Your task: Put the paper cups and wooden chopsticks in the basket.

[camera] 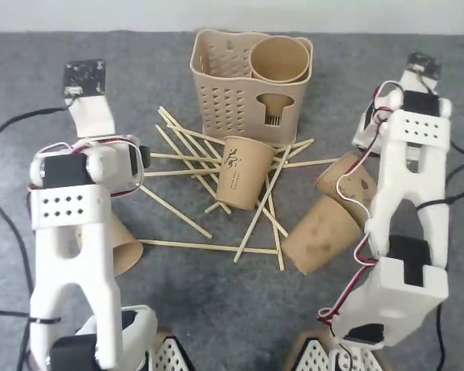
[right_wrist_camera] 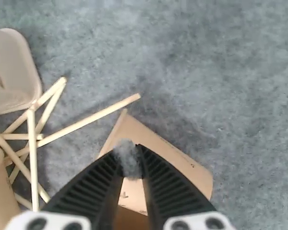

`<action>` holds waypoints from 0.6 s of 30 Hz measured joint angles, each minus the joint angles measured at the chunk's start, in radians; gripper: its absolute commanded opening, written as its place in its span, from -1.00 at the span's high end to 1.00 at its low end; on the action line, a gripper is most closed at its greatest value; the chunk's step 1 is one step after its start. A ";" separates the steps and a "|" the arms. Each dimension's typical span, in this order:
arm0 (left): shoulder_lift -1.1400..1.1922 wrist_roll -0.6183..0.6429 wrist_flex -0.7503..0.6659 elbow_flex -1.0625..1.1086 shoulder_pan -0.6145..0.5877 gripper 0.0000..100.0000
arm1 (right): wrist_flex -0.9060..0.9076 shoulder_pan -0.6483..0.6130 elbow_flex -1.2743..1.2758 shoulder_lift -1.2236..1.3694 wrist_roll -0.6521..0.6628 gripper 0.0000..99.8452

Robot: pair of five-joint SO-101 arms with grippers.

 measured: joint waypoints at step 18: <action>0.000 0.002 0.000 0.034 0.002 0.63 | 0.330 -0.141 -0.575 0.394 -0.078 0.71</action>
